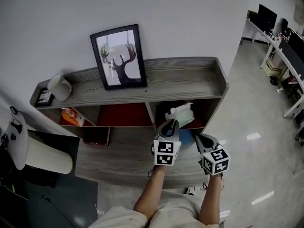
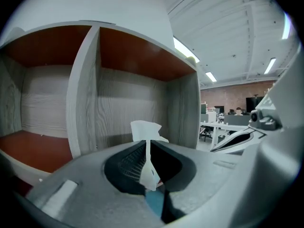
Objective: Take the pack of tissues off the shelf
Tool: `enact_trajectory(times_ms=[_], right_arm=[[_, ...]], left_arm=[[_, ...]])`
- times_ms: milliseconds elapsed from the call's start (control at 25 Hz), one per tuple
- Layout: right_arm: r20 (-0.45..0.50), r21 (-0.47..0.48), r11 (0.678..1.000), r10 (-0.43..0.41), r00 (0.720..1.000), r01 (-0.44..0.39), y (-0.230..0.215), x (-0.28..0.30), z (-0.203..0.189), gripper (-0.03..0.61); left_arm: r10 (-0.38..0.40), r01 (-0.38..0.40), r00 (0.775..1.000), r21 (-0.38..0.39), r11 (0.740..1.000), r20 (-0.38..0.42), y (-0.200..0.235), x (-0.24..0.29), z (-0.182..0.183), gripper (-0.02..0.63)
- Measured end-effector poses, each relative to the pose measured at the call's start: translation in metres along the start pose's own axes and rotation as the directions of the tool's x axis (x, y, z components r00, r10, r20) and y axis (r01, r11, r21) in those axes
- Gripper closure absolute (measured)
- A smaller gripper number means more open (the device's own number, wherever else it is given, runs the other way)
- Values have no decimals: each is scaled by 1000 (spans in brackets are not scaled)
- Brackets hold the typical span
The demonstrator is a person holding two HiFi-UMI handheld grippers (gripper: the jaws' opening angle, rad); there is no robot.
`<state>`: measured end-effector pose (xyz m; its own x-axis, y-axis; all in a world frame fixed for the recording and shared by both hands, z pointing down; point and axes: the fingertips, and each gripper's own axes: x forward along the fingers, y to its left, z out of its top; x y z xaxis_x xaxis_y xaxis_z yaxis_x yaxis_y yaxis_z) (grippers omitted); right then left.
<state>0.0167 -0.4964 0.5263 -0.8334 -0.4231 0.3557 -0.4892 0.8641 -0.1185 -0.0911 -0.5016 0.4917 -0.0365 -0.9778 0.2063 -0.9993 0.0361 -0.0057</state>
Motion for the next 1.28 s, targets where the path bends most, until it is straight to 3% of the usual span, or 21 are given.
enact_trajectory(times_ms=[280, 520, 720, 920, 1280], right_arm=[[-53, -92, 990, 104, 993, -109, -16, 7, 2, 561], [-42, -91, 986, 135, 990, -139, -26, 6, 4, 561], [-17, -70, 990, 123, 992, -124, -36, 6, 4, 561], [18, -27, 995, 98, 995, -97, -53, 4, 11, 561], [37, -29, 990, 139, 990, -138, -49, 7, 22, 562]], left_arm=[[150, -150, 989, -42, 988, -5, 10, 8, -11, 498], [200, -204, 974, -32, 978, -111, 8, 17, -41, 469], [209, -213, 966, -9, 977, -153, 10, 26, -58, 471], [195, -198, 972, -16, 980, -130, 10, 30, -53, 583], [192, -194, 975, -14, 981, -114, 9, 28, -44, 594]])
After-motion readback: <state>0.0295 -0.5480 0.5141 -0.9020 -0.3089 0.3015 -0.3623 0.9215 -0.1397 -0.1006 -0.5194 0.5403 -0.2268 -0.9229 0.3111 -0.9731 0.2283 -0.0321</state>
